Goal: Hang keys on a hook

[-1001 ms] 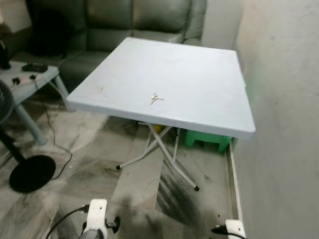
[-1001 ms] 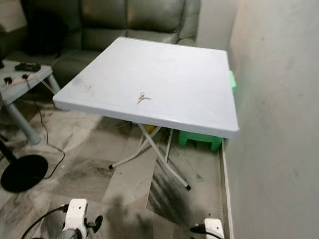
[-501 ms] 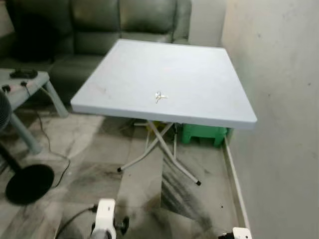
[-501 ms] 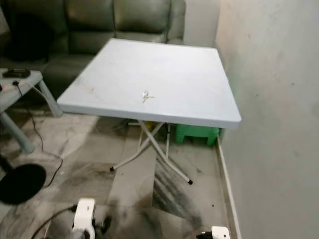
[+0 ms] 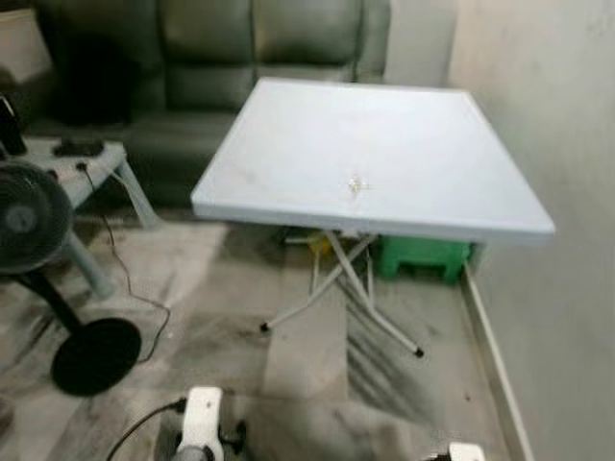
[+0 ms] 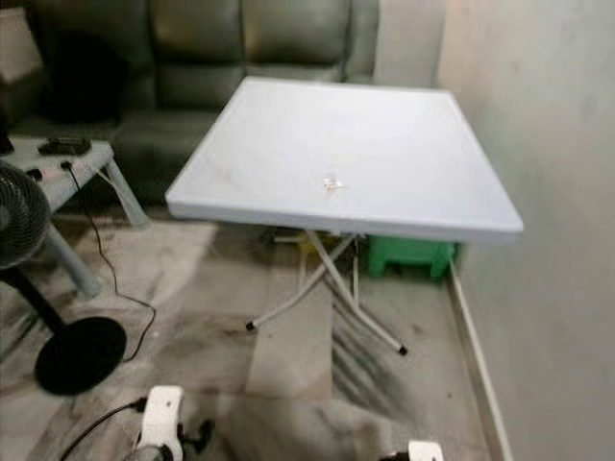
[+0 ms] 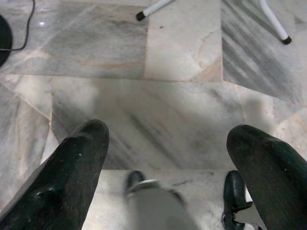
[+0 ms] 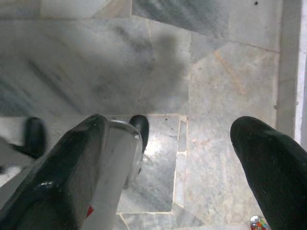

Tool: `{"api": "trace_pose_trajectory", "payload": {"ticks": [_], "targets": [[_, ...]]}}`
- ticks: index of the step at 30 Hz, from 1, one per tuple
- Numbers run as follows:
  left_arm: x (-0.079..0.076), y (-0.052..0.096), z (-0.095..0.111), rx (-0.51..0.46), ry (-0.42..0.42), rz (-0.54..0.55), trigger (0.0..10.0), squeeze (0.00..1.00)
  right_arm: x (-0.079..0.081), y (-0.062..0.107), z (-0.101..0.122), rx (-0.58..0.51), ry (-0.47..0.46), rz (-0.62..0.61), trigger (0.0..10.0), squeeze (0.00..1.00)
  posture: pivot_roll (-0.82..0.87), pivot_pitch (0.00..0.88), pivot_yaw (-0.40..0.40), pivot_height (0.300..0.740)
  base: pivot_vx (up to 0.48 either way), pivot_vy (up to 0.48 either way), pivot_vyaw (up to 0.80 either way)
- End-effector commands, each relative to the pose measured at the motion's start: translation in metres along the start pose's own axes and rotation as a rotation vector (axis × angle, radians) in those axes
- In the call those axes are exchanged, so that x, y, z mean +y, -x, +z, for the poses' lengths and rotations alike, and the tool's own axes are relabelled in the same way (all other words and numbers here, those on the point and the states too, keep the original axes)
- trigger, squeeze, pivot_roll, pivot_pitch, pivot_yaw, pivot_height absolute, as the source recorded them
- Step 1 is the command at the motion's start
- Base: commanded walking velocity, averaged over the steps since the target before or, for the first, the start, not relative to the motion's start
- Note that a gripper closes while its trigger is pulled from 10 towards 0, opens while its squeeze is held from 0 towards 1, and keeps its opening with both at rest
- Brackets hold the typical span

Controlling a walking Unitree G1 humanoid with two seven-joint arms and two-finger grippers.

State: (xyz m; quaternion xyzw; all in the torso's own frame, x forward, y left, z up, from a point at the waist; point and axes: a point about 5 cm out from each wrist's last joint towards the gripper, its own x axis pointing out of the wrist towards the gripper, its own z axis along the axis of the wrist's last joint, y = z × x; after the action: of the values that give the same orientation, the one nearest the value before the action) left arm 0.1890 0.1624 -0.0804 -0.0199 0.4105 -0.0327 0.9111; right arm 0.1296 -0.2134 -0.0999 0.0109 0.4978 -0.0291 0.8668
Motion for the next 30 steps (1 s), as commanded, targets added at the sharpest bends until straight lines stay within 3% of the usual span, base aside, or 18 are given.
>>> {"api": "trace_pose_trajectory", "payload": {"ticks": [1, 5, 12, 17, 24, 25, 28, 29, 30], "targets": [[0.013, 0.002, -0.001, 0.005, -0.008, 0.033, 10.0, 0.00, 0.010, -0.003, 0.007, -0.022, -0.012, 0.023, 10.0, 0.00, 0.00, 0.000, -0.035, 0.740, 0.000, 0.472, 0.00], [0.014, 0.002, 0.000, 0.002, -0.011, 0.035, 10.0, 0.00, 0.011, -0.003, 0.007, -0.022, -0.013, 0.024, 10.0, 0.00, 0.00, 0.000, -0.034, 0.740, 0.000, 0.413, 0.00], [0.012, 0.001, 0.003, -0.007, -0.013, 0.035, 10.0, 0.00, 0.011, -0.003, 0.007, -0.023, -0.010, 0.026, 10.0, 0.00, 0.00, 0.000, -0.037, 0.740, 0.000, 0.000, 0.00], [0.008, -0.002, 0.016, -0.067, 0.001, 0.017, 10.0, 0.00, 0.011, -0.003, 0.012, -0.052, -0.008, 0.032, 10.0, 0.00, 0.00, 0.000, -0.037, 0.740, 0.000, 0.000, 0.00], [0.004, -0.005, 0.060, -0.279, 0.000, -0.051, 10.0, 0.00, 0.017, -0.005, 0.069, -0.301, 0.048, 0.114, 10.0, 0.00, 0.00, 0.003, -0.040, 0.740, 0.000, 0.000, 0.00], [0.004, -0.005, 0.060, -0.279, 0.000, -0.051, 10.0, 0.00, 0.017, -0.005, 0.069, -0.301, 0.048, 0.114, 10.0, 0.00, 0.00, 0.003, -0.040, 0.740, 0.000, 0.000, 0.00], [0.004, -0.002, 0.080, -0.398, 0.001, -0.081, 10.0, 0.00, 0.024, 0.000, 0.101, -0.466, 0.094, 0.160, 10.0, 0.00, 0.00, 0.005, -0.037, 0.740, 0.000, 0.000, 0.00], [0.006, 0.001, 0.091, -0.466, 0.002, -0.085, 10.0, 0.00, 0.027, 0.005, 0.118, -0.565, 0.090, 0.179, 10.0, 0.00, 0.00, 0.008, -0.036, 0.740, 0.000, 0.000, 0.00], [0.006, 0.001, 0.091, -0.466, 0.002, -0.085, 10.0, 0.00, 0.027, 0.005, 0.118, -0.565, 0.090, 0.179, 10.0, 0.00, 0.00, 0.008, -0.036, 0.740, 0.000, 0.000, 0.00]]}}
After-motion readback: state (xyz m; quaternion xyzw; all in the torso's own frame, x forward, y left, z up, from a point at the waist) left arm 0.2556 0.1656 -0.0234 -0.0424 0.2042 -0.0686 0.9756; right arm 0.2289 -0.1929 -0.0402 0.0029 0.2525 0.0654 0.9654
